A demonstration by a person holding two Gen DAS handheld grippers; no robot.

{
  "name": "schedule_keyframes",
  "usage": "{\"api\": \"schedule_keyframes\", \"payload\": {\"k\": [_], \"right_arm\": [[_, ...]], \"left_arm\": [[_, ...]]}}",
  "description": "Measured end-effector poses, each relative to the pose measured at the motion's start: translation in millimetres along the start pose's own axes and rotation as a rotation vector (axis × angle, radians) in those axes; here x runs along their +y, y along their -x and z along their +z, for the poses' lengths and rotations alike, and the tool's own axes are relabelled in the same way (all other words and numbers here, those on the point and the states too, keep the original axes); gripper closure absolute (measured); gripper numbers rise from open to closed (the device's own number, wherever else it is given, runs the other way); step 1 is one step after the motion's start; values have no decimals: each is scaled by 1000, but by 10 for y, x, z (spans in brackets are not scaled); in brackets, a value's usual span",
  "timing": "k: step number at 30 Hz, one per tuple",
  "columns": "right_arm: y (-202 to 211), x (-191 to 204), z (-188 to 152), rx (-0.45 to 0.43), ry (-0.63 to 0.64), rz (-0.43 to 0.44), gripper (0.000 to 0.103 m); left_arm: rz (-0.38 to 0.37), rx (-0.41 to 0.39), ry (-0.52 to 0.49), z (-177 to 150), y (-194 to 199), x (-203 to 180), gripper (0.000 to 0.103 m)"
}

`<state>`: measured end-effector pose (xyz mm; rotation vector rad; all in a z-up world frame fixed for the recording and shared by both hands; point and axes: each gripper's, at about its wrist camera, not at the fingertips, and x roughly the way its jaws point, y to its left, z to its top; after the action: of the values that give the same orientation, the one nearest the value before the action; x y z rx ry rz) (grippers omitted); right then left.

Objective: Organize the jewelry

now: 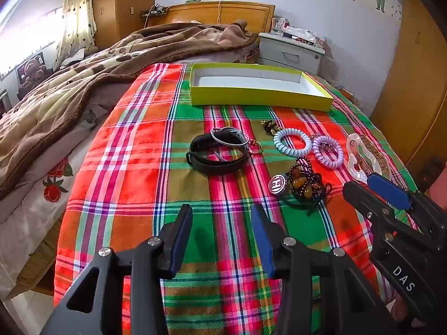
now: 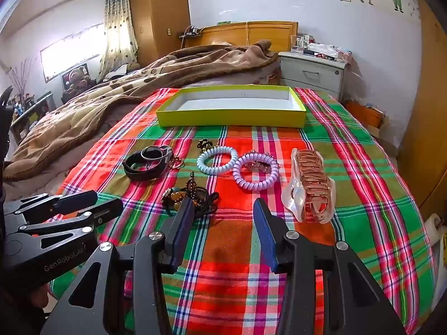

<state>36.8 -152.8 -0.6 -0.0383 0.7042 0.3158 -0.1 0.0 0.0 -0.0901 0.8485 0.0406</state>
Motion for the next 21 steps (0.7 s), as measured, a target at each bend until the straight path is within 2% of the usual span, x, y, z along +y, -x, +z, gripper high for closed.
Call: {"api": "schedule_keyframes", "payload": {"k": [1, 10, 12, 21], "right_arm": [[1, -1, -1, 0, 0, 0, 58], [32, -27, -2, -3, -3, 6, 58], [44, -42, -6, -1, -2, 7, 58], [27, -48, -38, -4, -14, 10, 58]], "left_arm": [[-1, 24, 2, 3, -7, 0, 58], [21, -1, -13, 21, -5, -60, 58], [3, 14, 0, -8, -41, -9, 58], [11, 15, -2, -2, -40, -29, 58]]}}
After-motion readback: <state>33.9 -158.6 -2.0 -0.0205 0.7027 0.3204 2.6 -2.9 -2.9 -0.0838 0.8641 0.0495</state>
